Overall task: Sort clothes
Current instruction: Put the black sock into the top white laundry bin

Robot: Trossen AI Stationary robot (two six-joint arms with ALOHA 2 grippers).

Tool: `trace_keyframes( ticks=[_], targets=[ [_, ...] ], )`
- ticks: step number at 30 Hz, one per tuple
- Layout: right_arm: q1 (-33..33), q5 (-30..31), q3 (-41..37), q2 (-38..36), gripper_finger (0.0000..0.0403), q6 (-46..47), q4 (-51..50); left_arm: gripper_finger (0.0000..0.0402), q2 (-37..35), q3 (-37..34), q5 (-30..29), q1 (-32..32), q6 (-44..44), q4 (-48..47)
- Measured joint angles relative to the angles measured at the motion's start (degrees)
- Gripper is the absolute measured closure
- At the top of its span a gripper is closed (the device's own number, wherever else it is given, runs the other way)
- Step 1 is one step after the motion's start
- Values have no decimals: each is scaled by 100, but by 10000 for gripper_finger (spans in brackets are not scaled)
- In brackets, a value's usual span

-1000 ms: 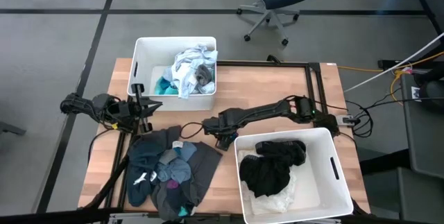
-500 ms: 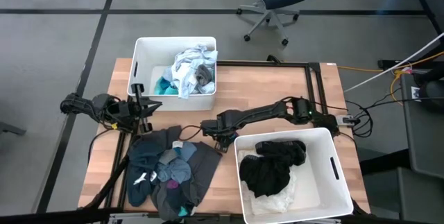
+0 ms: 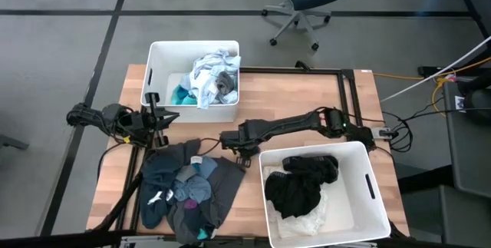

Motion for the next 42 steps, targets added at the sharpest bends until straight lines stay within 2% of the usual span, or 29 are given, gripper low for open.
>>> trace_keyframes(
  ticks=[7, 10, 17, 20, 23, 28, 36, 42],
  targets=[
    [271, 848, 1529, -84, 391, -323, -833, 396, -1, 0, 0, 0, 21, -2],
    [319, 1113, 2087, -128, 393, -581, -760, 396, 2, 0, 0, 0, -6, -10],
    [170, 1969, 2008, -699, 380, -1322, 232, 396, 2, 0, -1, 0, -14, -5],
    [-7, 2104, 2067, -720, 383, -1805, 722, 396, -1, 0, 0, 0, -14, 3],
    [-252, 1952, 2058, -709, 385, -2257, 1355, 396, -1, 0, 0, 0, -16, -2],
    [-854, 1288, 1985, -709, 382, -2485, 2124, 396, 1, 0, 0, 0, -16, -4],
    [-1872, 99, 1870, -414, 382, -1659, 2415, 396, 2, 0, 0, 0, -16, -7],
    [-2236, -369, 1547, 93, 382, -1258, 2466, 396, 1, 0, -47, 0, -14, -7]
  ],
)
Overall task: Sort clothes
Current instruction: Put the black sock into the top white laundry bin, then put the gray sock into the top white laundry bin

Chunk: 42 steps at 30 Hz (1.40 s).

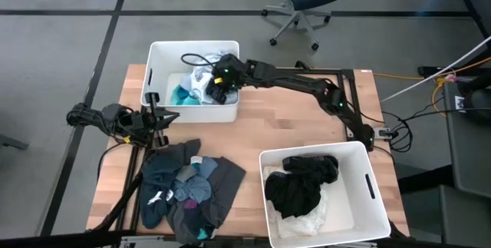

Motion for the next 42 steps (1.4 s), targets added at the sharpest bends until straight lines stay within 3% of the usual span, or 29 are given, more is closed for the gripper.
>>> trace_keyframes(
  ticks=[6, 15, 18, 23, 29, 37, 42],
  targets=[
    [-32, 120, -13, 183, 382, -164, -156, 396, 0, 0, -53, 0, 18, -2],
    [200, 204, -61, 114, 376, -109, 445, 396, -1, 0, -70, 0, 50, 1],
    [207, 210, -53, 83, 345, -160, 463, 396, 0, 0, -77, 0, 16, 2],
    [198, 229, -53, 24, 255, -341, 406, 396, 0, 0, -80, 0, 9, 1],
    [281, 263, -51, -585, 175, -468, -91, 396, 0, 0, -104, 0, 13, 1],
    [955, 274, -40, -1645, 162, -506, -1080, 393, -1, 0, -692, 0, -202, 1],
    [1505, 365, -198, -2161, 169, -733, -1662, 349, -1, 0, -783, 0, -593, -36]
  ],
)
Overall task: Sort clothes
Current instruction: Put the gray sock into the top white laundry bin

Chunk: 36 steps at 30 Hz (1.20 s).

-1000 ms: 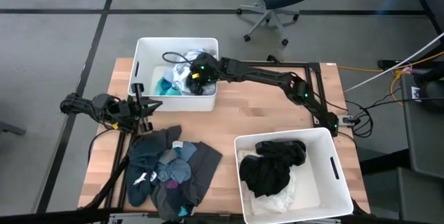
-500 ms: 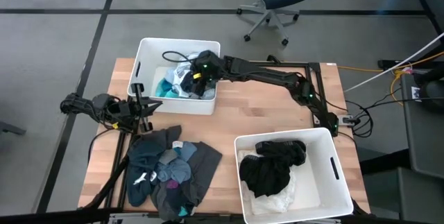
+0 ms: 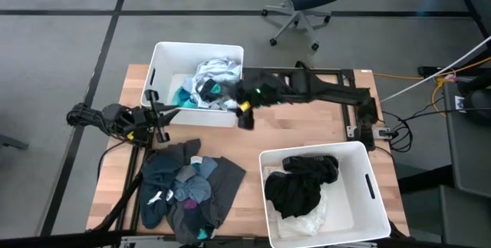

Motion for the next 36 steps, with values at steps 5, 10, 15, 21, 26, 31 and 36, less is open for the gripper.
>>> trace_keyframes(
  ticks=[5, 10, 15, 21, 26, 31, 36],
  targets=[
    [407, 190, -936, -593, 170, 86, 225, 277, 63, 0, -66, 0, -286, -20],
    [548, 555, -3059, -1598, 170, 94, 1676, 216, 424, 0, -116, 0, -615, 51],
    [544, 508, -5207, -3005, 170, 83, 3807, 190, 1262, 376, -156, 0, -878, 72],
    [539, 356, -7046, -4062, 170, -205, 5684, 188, 2685, 1151, -156, -176, -1313, 39],
    [537, 356, -7751, -4225, 170, -539, 6844, 188, 3855, 2193, -164, -362, -1328, -409],
    [527, 354, -7793, -4229, 170, -941, 7035, 188, 4801, 3765, -164, -766, -1545, -1997],
    [526, 354, -7797, -4251, 170, -966, 7244, 188, 5778, 4967, -363, -1091, -2436, -3366]
  ],
)
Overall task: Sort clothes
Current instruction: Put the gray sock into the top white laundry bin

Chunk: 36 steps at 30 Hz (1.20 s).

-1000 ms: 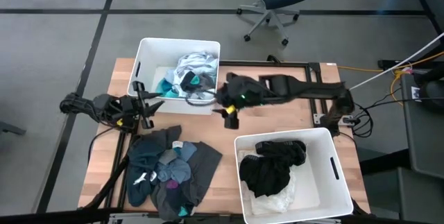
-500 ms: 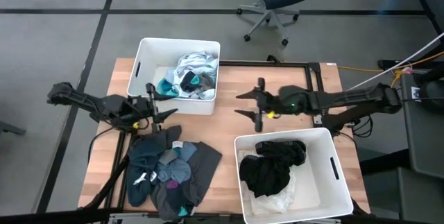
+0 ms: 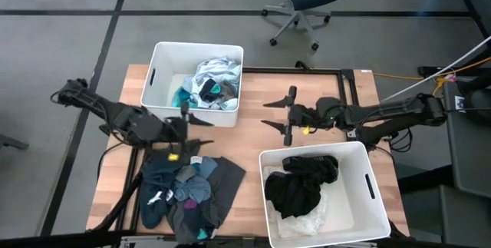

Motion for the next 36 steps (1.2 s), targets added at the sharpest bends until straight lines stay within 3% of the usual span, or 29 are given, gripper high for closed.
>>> trace_keyframes(
  ticks=[4, 10, 13, 19, 26, 36],
  targets=[
    [0, -53, 7, -9, 170, 9, 59, 188, 753, 483, -4, -234, -1083, -1069],
    [0, -709, 0, -88, 170, 48, 24, 188, 1581, 765, 19, -762, -2841, -2358],
    [0, -1083, 4, -207, 170, 28, -16, 188, 1816, 885, 245, -1059, -3980, -2961],
    [-2, -1099, 4, -223, 170, 17, -199, 188, 2126, 856, 450, -1579, -5928, -3817],
    [0, -748, 4, -188, 170, -92, -186, 188, 2483, 852, 620, -1722, -6104, -4083],
    [0, -750, 4, -142, 170, -94, -184, 197, 3012, 849, 1216, -1796, -6376, -4499]
  ],
)
